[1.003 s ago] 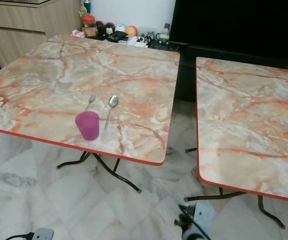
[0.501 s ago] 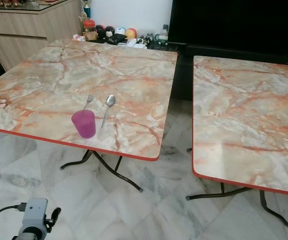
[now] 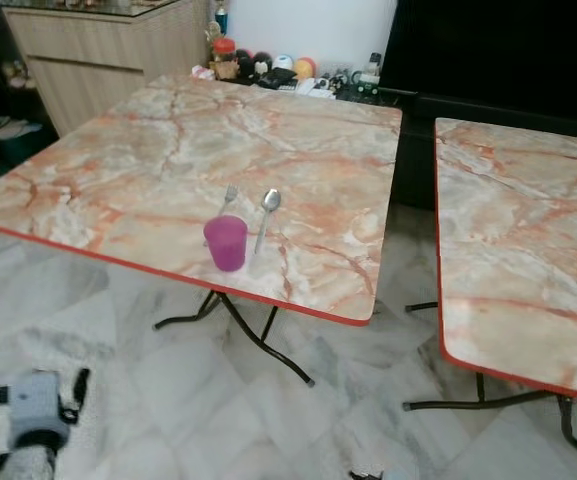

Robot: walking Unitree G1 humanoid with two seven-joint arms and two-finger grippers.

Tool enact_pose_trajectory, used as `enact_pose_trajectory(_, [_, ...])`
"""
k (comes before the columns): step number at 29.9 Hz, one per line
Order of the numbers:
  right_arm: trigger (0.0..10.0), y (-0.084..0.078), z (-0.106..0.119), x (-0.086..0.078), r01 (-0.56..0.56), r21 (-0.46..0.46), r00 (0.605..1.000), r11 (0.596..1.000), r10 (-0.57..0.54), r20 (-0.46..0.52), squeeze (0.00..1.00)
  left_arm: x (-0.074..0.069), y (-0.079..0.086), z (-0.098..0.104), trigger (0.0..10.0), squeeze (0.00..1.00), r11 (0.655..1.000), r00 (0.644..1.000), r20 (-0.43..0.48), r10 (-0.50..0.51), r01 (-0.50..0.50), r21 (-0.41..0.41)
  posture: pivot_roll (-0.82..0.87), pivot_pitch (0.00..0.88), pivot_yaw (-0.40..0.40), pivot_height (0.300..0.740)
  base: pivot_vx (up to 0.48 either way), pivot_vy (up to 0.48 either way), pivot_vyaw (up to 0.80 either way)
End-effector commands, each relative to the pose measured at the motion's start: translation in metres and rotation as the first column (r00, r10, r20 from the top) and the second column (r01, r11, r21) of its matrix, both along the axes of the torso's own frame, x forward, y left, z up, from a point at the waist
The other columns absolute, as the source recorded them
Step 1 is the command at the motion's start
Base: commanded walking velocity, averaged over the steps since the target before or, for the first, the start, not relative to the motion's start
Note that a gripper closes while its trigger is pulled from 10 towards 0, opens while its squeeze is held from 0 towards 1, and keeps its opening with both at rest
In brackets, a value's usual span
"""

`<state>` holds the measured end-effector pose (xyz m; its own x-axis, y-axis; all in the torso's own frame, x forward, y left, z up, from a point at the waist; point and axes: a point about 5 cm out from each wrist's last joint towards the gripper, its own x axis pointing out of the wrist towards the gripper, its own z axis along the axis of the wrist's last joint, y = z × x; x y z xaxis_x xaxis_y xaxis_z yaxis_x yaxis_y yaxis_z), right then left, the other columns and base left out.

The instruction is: Setting the table

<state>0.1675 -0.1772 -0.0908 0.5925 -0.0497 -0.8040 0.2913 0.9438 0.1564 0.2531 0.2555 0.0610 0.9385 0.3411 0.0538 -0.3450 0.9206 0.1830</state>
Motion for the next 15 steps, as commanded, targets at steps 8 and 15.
enact_pose_trajectory(8, [10.0, -0.003, -0.004, -0.009, 0.034, 0.009, 0.999, 0.999, -0.034, -0.019, 0.00, 0.025, -0.037, 0.036, 10.0, 0.00, 0.965, 0.964, 0.077, -0.253, 0.246, 0.094, 0.01, 0.119, 0.019, 0.740, 0.000, 0.480, -0.55])
enact_pose_trajectory(15, [10.0, -0.006, -0.006, -0.014, 0.029, -0.004, 0.999, 1.000, -0.029, -0.040, 0.00, 0.037, -0.054, 0.056, 10.0, 0.00, 0.931, 0.928, 0.108, -0.355, 0.341, 0.133, 0.02, 0.121, 0.016, 0.740, 0.000, 0.069, -0.73])
